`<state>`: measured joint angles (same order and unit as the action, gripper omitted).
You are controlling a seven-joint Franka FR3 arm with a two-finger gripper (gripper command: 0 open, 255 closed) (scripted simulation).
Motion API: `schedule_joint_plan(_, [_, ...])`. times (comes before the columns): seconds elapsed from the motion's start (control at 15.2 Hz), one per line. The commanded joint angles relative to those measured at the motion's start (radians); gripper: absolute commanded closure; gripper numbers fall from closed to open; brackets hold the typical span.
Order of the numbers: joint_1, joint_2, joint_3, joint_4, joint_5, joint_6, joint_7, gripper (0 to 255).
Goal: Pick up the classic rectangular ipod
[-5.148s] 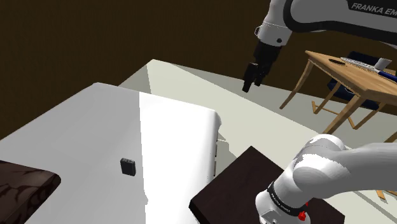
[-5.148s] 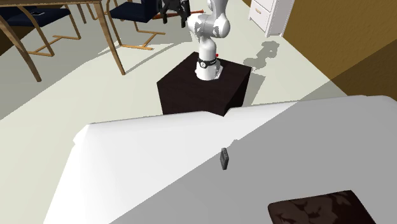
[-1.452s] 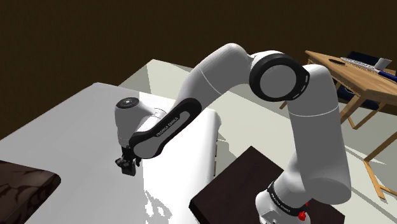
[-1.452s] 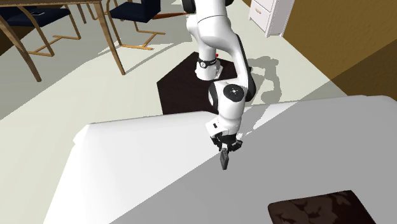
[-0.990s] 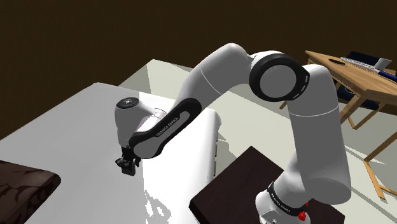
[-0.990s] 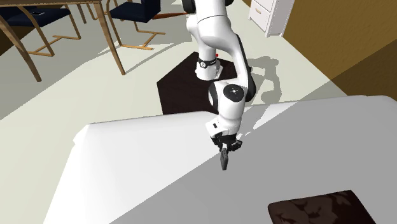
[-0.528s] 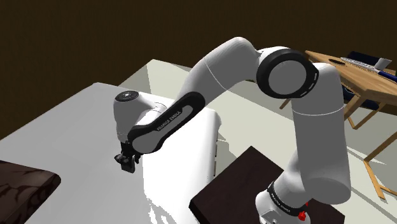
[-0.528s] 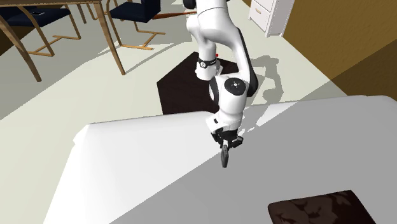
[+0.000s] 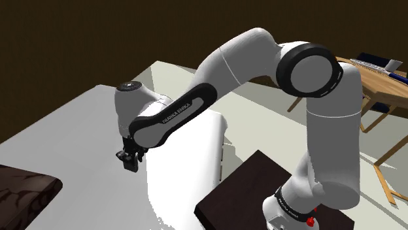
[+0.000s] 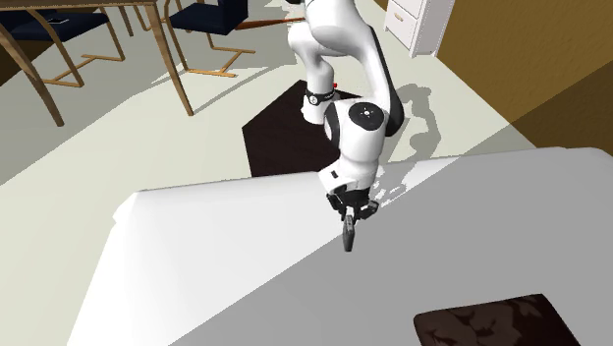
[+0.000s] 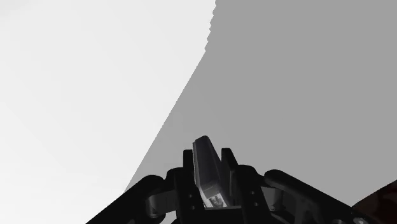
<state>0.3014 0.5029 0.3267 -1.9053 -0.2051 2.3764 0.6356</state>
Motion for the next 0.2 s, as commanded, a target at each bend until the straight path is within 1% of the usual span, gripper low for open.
schedule_joint_plan(0.0, [-0.005, -0.019, 0.006, 0.002, 0.008, -0.020, -0.006, 255])
schedule_joint_plan(0.13, [-0.005, -0.020, 0.006, 0.002, 0.009, -0.022, -0.006, 255])
